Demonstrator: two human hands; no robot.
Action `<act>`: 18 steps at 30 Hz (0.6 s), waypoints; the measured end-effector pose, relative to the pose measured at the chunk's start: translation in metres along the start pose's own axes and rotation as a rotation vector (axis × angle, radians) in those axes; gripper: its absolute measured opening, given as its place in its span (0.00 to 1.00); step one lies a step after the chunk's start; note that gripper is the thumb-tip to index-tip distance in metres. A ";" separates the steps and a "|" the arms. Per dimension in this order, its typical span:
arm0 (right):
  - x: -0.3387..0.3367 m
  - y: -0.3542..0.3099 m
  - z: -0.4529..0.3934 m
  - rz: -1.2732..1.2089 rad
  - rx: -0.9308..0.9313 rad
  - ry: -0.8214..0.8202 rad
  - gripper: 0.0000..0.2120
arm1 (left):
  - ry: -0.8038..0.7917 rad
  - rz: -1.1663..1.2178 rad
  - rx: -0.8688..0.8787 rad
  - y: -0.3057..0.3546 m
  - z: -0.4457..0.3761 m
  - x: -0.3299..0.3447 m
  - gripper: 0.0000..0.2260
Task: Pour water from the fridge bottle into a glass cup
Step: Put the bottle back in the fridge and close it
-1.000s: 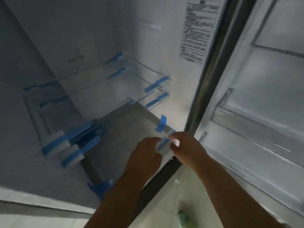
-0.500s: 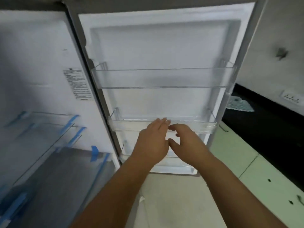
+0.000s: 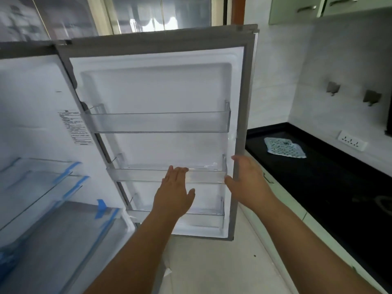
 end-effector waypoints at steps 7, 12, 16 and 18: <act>-0.042 0.005 -0.006 -0.250 -0.078 -0.033 0.38 | 0.145 0.140 -0.240 0.008 0.034 -0.017 0.20; -0.066 -0.009 0.004 -0.356 -0.144 -0.026 0.42 | 0.180 0.258 -0.365 -0.008 0.070 -0.029 0.16; -0.071 -0.038 0.025 -0.178 -0.260 -0.110 0.42 | 0.346 0.258 -0.396 -0.022 0.115 -0.049 0.12; -0.067 -0.054 0.038 -0.100 -0.350 -0.153 0.42 | 0.461 0.273 -0.390 -0.007 0.145 -0.062 0.14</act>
Point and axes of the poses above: each hand's wrist, its own z-axis away from the middle knuckle, its own x-axis out of the palm, y = z × x, the point moved 5 cm from there along -z, towards the middle knuckle, and after that the axes turned 1 degree about x, right-handed, at the moved point
